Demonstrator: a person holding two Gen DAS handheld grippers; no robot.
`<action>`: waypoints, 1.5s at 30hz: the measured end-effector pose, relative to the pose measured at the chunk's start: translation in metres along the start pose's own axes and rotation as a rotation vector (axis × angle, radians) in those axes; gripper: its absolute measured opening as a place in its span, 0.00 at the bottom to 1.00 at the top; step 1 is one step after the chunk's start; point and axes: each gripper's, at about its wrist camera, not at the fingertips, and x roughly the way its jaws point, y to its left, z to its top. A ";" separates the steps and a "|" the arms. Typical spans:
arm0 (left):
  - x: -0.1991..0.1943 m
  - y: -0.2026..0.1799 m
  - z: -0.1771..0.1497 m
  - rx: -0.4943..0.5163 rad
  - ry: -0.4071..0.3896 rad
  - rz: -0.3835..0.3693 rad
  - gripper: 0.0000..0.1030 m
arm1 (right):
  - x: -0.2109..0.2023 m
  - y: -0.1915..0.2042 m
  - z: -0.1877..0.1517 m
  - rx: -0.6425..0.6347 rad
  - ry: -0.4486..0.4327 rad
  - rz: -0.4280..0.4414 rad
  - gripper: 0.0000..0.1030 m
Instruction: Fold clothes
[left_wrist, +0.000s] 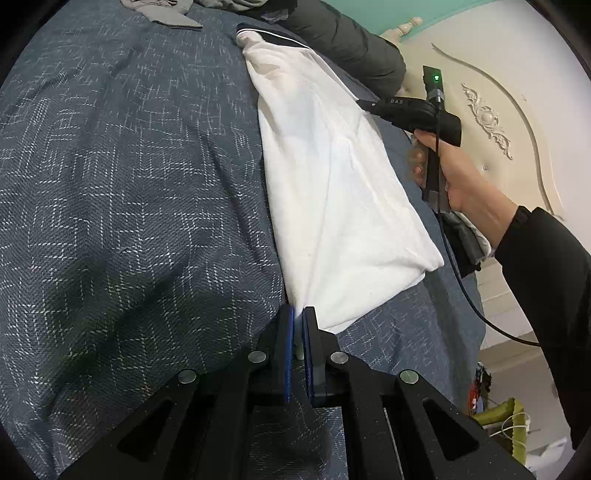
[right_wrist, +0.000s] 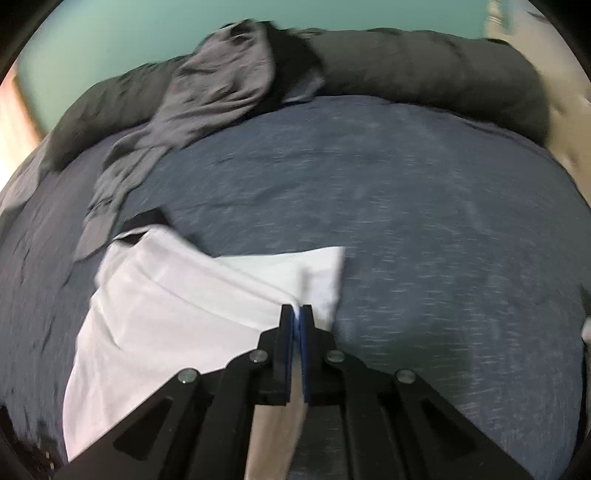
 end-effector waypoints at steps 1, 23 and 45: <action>-0.001 0.001 0.000 0.001 0.000 0.000 0.05 | 0.002 -0.003 0.000 0.013 0.007 -0.014 0.03; 0.005 -0.003 -0.002 0.000 0.005 0.006 0.05 | -0.030 -0.011 -0.009 0.076 -0.019 0.157 0.39; 0.006 -0.002 -0.003 0.008 0.009 0.011 0.05 | -0.033 -0.028 -0.042 0.160 0.026 0.154 0.00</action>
